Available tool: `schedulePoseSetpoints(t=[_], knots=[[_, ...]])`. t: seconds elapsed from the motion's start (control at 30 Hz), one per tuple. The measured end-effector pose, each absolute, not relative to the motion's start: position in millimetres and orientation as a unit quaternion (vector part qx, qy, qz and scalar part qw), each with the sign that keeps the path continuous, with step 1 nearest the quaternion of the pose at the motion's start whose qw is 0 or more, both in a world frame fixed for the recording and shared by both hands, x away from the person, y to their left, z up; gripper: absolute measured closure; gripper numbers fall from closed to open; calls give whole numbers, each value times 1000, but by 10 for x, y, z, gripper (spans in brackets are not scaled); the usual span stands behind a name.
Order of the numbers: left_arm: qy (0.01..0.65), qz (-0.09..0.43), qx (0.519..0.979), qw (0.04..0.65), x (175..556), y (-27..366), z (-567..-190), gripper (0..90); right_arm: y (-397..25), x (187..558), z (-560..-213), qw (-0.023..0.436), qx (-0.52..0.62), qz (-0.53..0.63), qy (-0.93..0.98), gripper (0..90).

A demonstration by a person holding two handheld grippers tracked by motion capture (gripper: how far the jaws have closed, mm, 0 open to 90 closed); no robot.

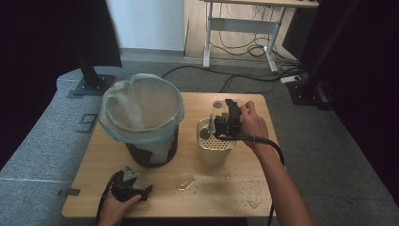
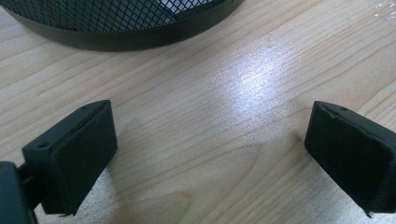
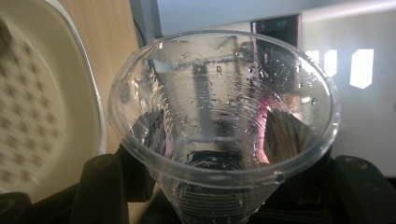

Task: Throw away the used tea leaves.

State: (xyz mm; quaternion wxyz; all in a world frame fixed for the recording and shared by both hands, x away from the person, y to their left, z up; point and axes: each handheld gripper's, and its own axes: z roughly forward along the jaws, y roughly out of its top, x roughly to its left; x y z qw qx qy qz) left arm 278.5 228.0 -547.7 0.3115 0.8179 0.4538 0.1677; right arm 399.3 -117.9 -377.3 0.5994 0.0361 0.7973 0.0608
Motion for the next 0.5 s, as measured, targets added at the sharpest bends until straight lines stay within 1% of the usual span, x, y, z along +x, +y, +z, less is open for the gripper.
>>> schedulePoseSetpoints(t=[0.13, 0.2, 0.47, 0.5], knots=[[454, 168, 818, 312, 2785, 2280, -5478, 20, -1265, 3992, -3731, 555, 120, 161, 807, 387], [454, 168, 818, 312, 2785, 2280, -5478, 20, -1309, 3998, -3717, 523, 162, 213, 809, 387], [454, 168, 818, 312, 2785, 2280, -5478, 20, -1436, 4023, -3710, 423, 270, 355, 789, 387], [453, 168, 818, 312, 2785, 2279, -5478, 20, -1464, 4024, -3713, 402, 291, 385, 778, 387]])
